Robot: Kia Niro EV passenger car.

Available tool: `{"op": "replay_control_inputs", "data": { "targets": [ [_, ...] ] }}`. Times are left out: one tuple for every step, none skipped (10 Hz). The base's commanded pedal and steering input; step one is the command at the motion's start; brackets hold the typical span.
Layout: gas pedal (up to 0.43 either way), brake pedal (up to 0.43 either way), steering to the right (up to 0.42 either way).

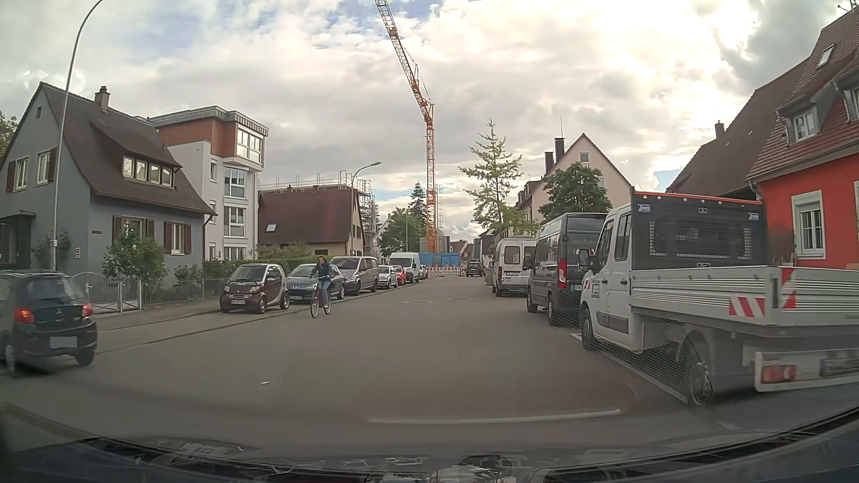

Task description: Follow the waypoints while adhering to traffic rules and regulations

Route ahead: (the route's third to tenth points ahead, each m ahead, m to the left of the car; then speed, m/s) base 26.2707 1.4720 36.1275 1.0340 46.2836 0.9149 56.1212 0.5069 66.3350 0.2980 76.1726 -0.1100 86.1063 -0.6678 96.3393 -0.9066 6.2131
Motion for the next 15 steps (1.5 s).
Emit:
{"op": "replay_control_inputs", "data": {
  "targets": [
    [0.079,0.0,0.006],
    [0.079,0.0,0.006],
    [0.079,0.0,0.006],
    [0.079,0.0,0.006],
    [0.079,0.0,0.005],
    [0.079,0.0,0.006],
    [0.079,0.0,0.006],
    [0.079,0.0,0.005],
    [0.079,0.0,0.006],
    [0.079,0.0,0.006],
    [0.079,0.0,0.006],
    [0.079,0.0,0.006],
    [0.079,0.0,0.006],
    [0.079,0.0,0.005],
    [0.079,0.0,0.006]
  ]
}}
